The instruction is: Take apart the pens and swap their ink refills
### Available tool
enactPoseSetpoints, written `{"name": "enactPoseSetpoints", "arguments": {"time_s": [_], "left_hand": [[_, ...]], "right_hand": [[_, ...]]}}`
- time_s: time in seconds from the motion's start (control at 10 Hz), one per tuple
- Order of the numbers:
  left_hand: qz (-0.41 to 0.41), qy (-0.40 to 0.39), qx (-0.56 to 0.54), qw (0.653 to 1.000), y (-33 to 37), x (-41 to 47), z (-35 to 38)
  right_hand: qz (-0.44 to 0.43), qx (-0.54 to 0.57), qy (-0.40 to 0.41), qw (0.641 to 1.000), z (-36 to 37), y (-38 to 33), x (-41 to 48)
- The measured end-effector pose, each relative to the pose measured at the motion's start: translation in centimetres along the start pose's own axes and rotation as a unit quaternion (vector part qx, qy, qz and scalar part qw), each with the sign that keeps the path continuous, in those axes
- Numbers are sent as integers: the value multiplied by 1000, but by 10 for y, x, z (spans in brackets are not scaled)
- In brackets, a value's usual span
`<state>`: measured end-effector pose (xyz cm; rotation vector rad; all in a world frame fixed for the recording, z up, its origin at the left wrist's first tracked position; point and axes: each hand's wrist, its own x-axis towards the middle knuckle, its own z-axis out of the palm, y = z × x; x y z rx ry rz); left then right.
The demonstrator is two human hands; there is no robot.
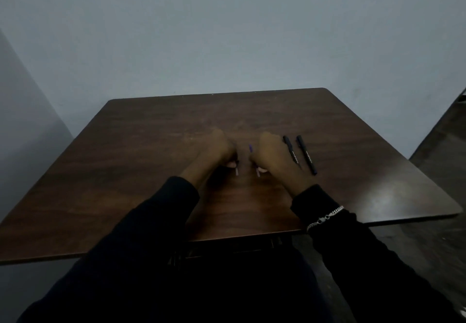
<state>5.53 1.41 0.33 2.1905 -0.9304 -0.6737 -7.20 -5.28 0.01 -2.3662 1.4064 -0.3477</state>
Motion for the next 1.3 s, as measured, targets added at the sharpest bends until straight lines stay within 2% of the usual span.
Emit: {"name": "enactPoseSetpoints", "arguments": {"time_s": [0.1, 0.3, 0.4, 0.9, 1.1, 1.2, 1.3], "left_hand": [[25, -7, -58, 998, 9, -11, 20], [-35, 20, -53, 998, 24, -14, 38], [-34, 30, -20, 999, 27, -14, 38], [-42, 33, -42, 998, 28, -16, 39], [-26, 34, -98, 994, 21, -19, 38], [-19, 30, -125, 991, 16, -21, 37], [14, 78, -108, 991, 11, -27, 32]], "right_hand": [[6, 4, 26, 1000, -8, 19, -8], [-2, 18, 34, 999, -17, 29, -15], [-1, 30, 38, 999, -16, 31, -16], [13, 76, 61, 995, -12, 32, -18], [28, 124, 36, 991, -19, 39, -20], [20, 183, 30, 982, -20, 41, -22], [-27, 168, 81, 982, -18, 43, -21]]}}
